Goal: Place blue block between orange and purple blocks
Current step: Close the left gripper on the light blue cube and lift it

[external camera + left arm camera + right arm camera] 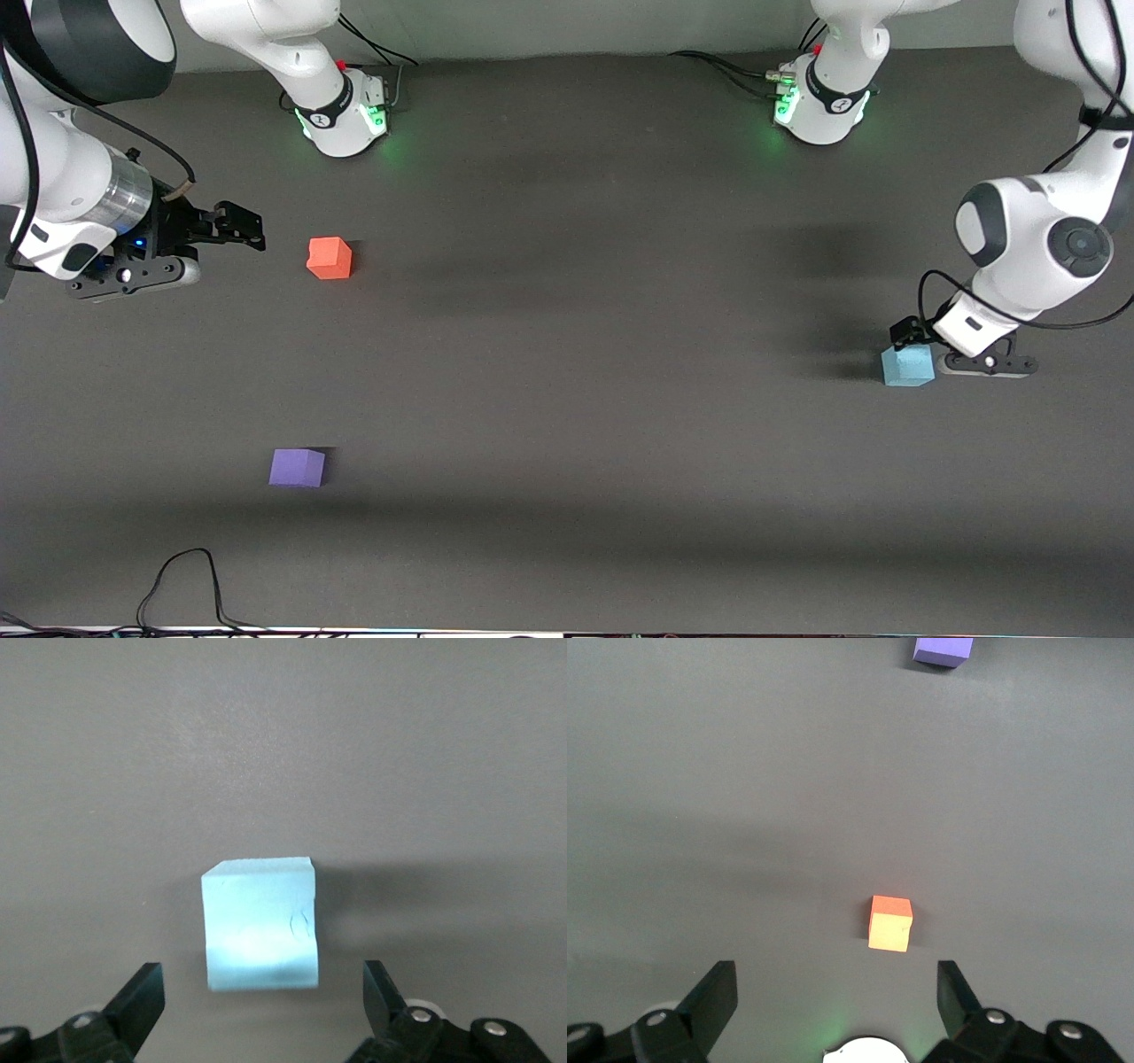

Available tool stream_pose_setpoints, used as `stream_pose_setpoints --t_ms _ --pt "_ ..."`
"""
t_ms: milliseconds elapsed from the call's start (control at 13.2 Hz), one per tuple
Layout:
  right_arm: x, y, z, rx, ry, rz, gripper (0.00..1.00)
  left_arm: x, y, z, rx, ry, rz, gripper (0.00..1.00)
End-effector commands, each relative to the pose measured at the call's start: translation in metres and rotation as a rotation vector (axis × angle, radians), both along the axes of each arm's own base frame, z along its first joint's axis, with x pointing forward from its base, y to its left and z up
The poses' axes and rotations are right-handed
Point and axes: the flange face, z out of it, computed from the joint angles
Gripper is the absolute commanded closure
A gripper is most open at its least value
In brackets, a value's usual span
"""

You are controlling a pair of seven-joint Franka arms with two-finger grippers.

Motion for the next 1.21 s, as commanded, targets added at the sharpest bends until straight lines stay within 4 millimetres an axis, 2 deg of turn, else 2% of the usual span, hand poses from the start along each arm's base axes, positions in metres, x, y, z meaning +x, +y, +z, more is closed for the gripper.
stream_pose_setpoints --t_ms 0,227,379,607,834,910,986,1062,1137 --pt "-0.002 0.001 0.004 0.001 0.003 0.002 0.00 0.011 0.004 -0.022 0.007 -0.015 -0.040 0.00" --pt "0.000 0.001 0.002 0.000 0.004 0.000 0.00 0.012 0.004 -0.035 0.005 -0.005 -0.043 0.00" --pt "0.000 0.002 0.002 0.001 0.001 0.001 0.00 0.017 0.002 -0.035 0.005 -0.008 -0.061 0.00" --pt "-0.001 0.022 0.002 0.006 -0.007 0.023 0.00 0.022 0.003 -0.037 0.006 -0.010 -0.074 0.01" --pt "0.001 0.025 -0.001 0.007 -0.011 0.027 0.00 0.026 0.003 -0.042 0.006 -0.011 -0.070 0.02" --pt "0.001 0.025 -0.001 0.007 -0.011 0.027 0.00 0.026 0.003 -0.043 0.006 -0.009 -0.070 0.11" --pt "0.000 0.025 -0.001 0.007 -0.011 0.027 0.00 0.025 0.003 -0.043 0.005 -0.008 -0.069 0.32" --pt "0.001 0.024 0.000 0.007 -0.013 0.026 0.00 0.025 0.003 -0.043 0.005 -0.008 -0.063 0.47" --pt "0.001 0.024 0.000 0.007 -0.013 0.026 0.00 0.025 0.003 -0.043 0.005 -0.006 -0.060 0.53"
